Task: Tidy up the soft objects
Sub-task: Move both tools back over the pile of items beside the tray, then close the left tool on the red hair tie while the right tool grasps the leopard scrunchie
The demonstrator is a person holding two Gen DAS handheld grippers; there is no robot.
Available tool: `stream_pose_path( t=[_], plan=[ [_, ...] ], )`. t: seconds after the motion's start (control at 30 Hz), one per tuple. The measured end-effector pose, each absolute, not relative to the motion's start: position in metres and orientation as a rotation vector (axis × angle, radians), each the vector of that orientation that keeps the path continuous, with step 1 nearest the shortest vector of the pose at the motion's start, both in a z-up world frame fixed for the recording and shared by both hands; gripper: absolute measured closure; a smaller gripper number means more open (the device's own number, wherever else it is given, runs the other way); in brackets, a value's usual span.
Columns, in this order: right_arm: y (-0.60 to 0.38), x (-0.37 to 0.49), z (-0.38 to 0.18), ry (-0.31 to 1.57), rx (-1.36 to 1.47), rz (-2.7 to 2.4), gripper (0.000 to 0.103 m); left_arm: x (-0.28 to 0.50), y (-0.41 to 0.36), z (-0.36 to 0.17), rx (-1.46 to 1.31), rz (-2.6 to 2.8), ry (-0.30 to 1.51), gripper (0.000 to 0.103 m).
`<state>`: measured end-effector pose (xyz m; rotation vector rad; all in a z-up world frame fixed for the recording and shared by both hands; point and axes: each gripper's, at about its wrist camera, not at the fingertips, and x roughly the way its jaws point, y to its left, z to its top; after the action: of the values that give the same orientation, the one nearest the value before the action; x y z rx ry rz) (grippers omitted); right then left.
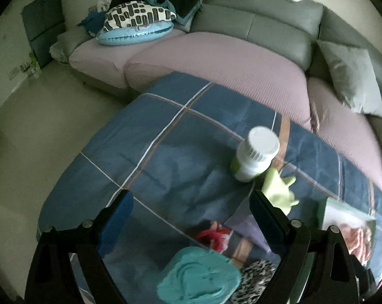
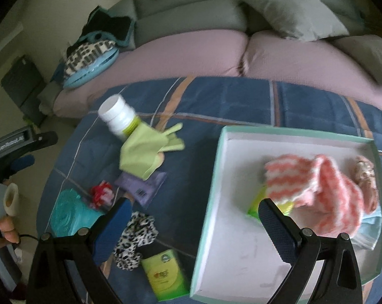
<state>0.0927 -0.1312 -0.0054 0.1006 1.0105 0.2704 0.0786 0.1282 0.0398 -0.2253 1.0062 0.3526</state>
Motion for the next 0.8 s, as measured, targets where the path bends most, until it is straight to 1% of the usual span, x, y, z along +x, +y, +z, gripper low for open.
stream_pose_path(
  t=[0.23, 0.47, 0.6, 0.67, 0.8],
  plan=[
    [-0.099, 0.086, -0.026, 1.113, 0.057, 0.358, 0.002, 0.080, 0.126, 0.017, -0.195, 0.266, 1.105, 0.010],
    [-0.076, 0.083, -0.040, 1.171, 0.028, 0.427, 0.002, 0.087, 0.132, -0.009, -0.196, 0.130, 1.227, 0.010],
    [-0.066, 0.082, -0.046, 1.198, 0.021, 0.457, 0.004, 0.099, 0.126, -0.017, -0.056, 0.055, 1.306, 0.010],
    [-0.061, 0.082, -0.050, 1.209, 0.014, 0.468, 0.004, 0.105, 0.126, -0.023, -0.058, -0.018, 1.365, 0.010],
    [-0.055, 0.082, -0.058, 1.231, 0.000, 0.474, 0.010, 0.118, 0.127, -0.036, -0.033, -0.076, 1.467, 0.010]
  ],
)
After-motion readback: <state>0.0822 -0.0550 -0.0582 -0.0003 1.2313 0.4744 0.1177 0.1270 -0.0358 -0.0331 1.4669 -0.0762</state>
